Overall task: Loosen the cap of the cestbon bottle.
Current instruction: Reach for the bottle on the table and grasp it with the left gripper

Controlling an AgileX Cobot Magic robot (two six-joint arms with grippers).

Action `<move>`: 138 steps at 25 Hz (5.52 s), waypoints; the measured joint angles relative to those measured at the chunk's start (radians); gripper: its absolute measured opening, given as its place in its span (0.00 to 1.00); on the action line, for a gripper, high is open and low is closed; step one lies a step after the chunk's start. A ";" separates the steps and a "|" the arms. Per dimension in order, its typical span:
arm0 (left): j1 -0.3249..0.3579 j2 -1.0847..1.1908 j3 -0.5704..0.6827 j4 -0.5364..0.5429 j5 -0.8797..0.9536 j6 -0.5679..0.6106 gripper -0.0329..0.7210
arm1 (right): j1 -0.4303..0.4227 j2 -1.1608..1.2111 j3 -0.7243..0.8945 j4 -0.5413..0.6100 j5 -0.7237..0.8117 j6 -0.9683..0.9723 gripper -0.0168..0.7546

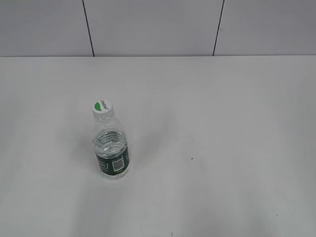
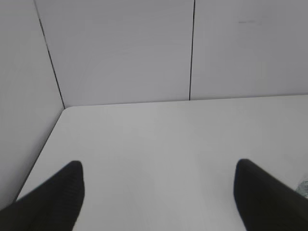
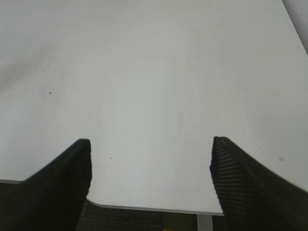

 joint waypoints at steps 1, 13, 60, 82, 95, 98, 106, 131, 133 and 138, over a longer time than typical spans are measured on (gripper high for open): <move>0.000 0.012 0.018 0.000 -0.038 0.000 0.80 | 0.000 0.000 0.000 0.000 0.000 0.000 0.78; -0.023 0.189 0.184 0.020 -0.453 0.000 0.80 | 0.000 0.000 0.000 0.001 -0.001 0.000 0.78; -0.023 1.407 0.270 0.123 -1.640 0.000 0.80 | 0.000 0.000 0.000 0.002 -0.001 0.000 0.78; -0.023 1.850 0.262 0.912 -1.869 -0.015 0.80 | 0.000 0.000 0.000 0.002 -0.001 0.000 0.78; -0.023 1.909 0.132 1.002 -1.871 -0.015 0.80 | 0.000 0.000 0.000 0.002 -0.001 0.001 0.78; -0.023 1.912 0.099 1.003 -1.872 -0.022 0.80 | 0.000 0.000 0.000 0.002 -0.001 0.001 0.78; -0.023 1.913 0.023 1.078 -1.873 -0.092 0.80 | 0.000 0.000 0.000 0.002 -0.001 0.001 0.78; -0.142 1.989 -0.069 1.136 -1.825 -0.177 0.83 | 0.000 0.000 0.000 0.002 -0.001 0.001 0.78; -0.160 1.994 -0.076 1.108 -1.806 -0.177 0.83 | 0.000 0.000 0.000 0.002 -0.001 0.001 0.78; -0.166 1.995 -0.082 1.062 -1.784 -0.177 0.83 | 0.000 0.000 0.000 0.002 -0.001 0.001 0.78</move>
